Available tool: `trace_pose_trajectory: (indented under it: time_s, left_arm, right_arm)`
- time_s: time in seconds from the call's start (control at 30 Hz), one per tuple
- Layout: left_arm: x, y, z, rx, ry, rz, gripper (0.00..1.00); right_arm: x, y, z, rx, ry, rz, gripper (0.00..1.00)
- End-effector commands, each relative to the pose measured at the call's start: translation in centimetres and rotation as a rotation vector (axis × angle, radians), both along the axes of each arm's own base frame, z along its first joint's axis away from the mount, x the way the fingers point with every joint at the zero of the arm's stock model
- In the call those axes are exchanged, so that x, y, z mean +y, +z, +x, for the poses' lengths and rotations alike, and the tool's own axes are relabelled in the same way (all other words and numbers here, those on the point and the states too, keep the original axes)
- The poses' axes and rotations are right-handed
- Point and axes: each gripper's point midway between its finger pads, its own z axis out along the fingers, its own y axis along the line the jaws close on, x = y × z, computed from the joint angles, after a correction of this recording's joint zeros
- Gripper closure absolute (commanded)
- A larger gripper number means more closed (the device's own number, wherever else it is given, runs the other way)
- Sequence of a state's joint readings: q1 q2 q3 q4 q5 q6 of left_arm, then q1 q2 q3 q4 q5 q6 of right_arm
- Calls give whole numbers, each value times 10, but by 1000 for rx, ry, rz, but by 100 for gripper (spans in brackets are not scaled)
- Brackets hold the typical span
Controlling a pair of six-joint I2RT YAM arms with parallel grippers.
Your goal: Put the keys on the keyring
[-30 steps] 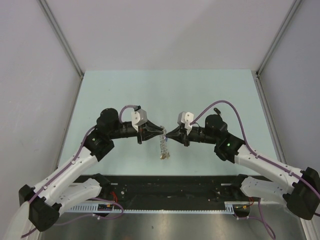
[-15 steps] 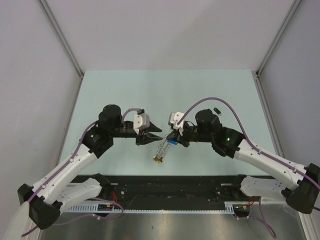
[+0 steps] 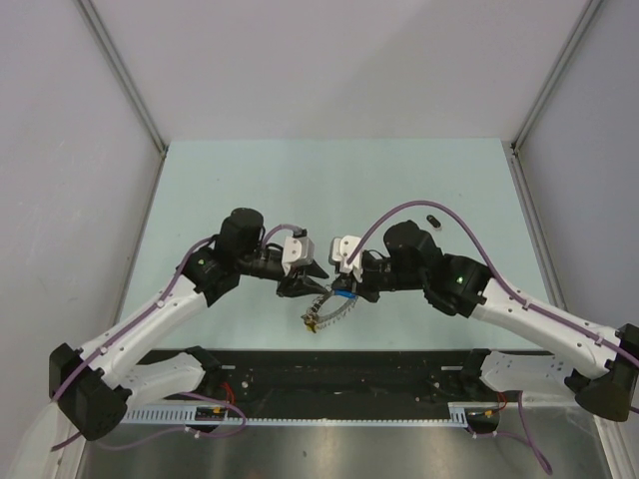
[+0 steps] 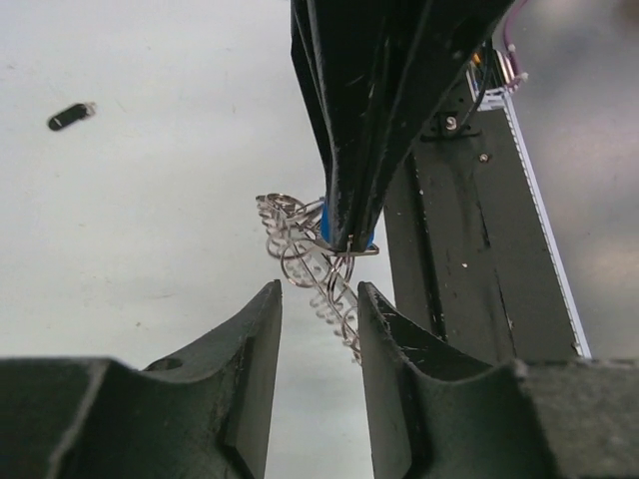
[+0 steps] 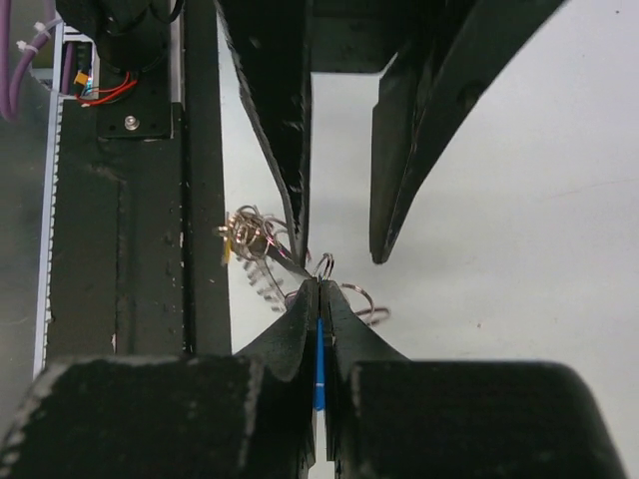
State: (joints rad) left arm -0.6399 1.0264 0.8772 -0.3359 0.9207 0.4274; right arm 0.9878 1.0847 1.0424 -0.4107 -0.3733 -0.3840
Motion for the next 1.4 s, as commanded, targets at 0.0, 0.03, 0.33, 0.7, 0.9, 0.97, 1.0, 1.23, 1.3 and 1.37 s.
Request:
trace_pose_trajectory:
  time_s: [0.0,0.03,0.33,0.7,0.9,0.97,1.0,1.23,1.3,1.37]
  left_arm:
    - [-7,10,-8,-25,-68,-17,61]
    - [-8,10,-8,-25,-72,-20,61]
    - [-11,10,-18,-3,-120,-25,77]
    - [-15,24,-2,16,5,-71,100]
    - [-20,30,9,61,89,-122,100]
    - [-20,32,12,65,117,-139,100]
    - [-18,34,13,58,126,-145,99]
    - [-12,39,17,31,159,-149,100]
    - [-12,39,17,32,159,-149,100]
    - [-12,42,16,32,157,-163,100]
  right_arm:
    - [8,35,-3,-63,25,65,100]
    - [8,35,-3,-63,27,65,100]
    - [10,30,-4,-55,24,42,100]
    - [-8,32,1,-65,-61,16,100]
    - [-15,18,0,-37,-103,-37,100]
    - [-17,14,0,-32,-115,-43,100]
    - [-18,15,-1,-29,-120,-34,100]
    - [-33,9,2,-33,-192,-32,100]
    - [-33,3,3,-25,-198,-42,100]
    - [-31,-4,2,-9,-196,-55,100]
